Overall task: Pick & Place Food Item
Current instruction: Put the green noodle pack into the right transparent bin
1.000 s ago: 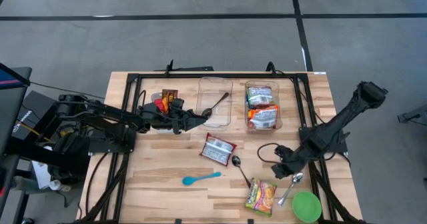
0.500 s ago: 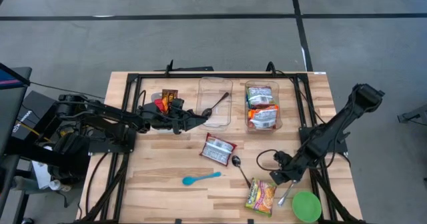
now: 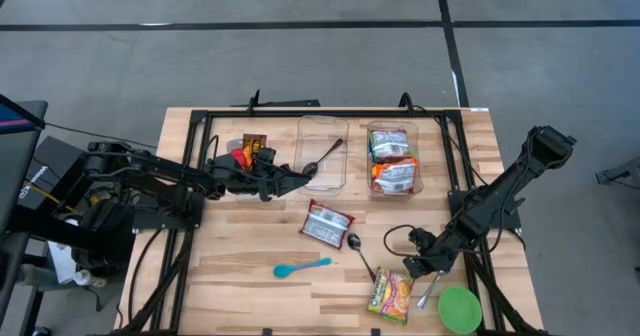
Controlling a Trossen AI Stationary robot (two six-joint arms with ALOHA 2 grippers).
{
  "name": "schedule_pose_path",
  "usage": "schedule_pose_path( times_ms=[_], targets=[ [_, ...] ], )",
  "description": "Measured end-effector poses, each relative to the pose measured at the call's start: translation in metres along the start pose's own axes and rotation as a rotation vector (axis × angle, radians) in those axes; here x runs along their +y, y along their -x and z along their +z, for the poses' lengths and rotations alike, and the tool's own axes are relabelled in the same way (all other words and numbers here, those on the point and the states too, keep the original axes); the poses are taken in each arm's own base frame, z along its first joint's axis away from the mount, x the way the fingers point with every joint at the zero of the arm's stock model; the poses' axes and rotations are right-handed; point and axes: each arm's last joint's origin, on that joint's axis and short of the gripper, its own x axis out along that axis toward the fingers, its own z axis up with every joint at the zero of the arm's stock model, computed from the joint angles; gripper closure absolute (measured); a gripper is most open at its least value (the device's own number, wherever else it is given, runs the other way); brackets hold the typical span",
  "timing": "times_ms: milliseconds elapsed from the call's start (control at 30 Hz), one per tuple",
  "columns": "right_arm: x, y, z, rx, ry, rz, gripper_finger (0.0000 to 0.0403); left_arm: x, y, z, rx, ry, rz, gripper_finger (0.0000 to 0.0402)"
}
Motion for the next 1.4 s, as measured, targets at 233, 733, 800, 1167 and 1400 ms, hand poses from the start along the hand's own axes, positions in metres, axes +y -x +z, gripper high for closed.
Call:
schedule_pose_path(
  times_ms=[233, 733, 800, 1167, 1400],
  targets=[
    [0.001, 0.000, 0.000, 0.003, 0.004, 0.005, 0.0403, 0.000, 0.000, 0.000, 0.000, 0.000, 0.000, 0.0238],
    [-0.003, 0.000, -0.004, 0.064, 0.072, -0.034, 0.0382, 0.000, 0.000, 0.000, 0.000, 0.000, 0.000, 0.0238],
    [-0.003, 0.000, -0.005, 0.066, 0.057, -0.038, 0.0362, 0.000, 0.000, 0.000, 0.000, 0.000, 0.000, 0.0238],
    [-0.007, 0.001, -0.020, -0.029, -0.092, 0.016, 0.0231, 0.000, 0.000, 0.000, 0.000, 0.000, 0.000, 0.0238],
    [-0.012, 0.003, -0.032, -0.115, -0.183, 0.080, 0.0191, 0.000, 0.000, 0.000, 0.000, 0.000, 0.000, 0.0238]
  ],
)
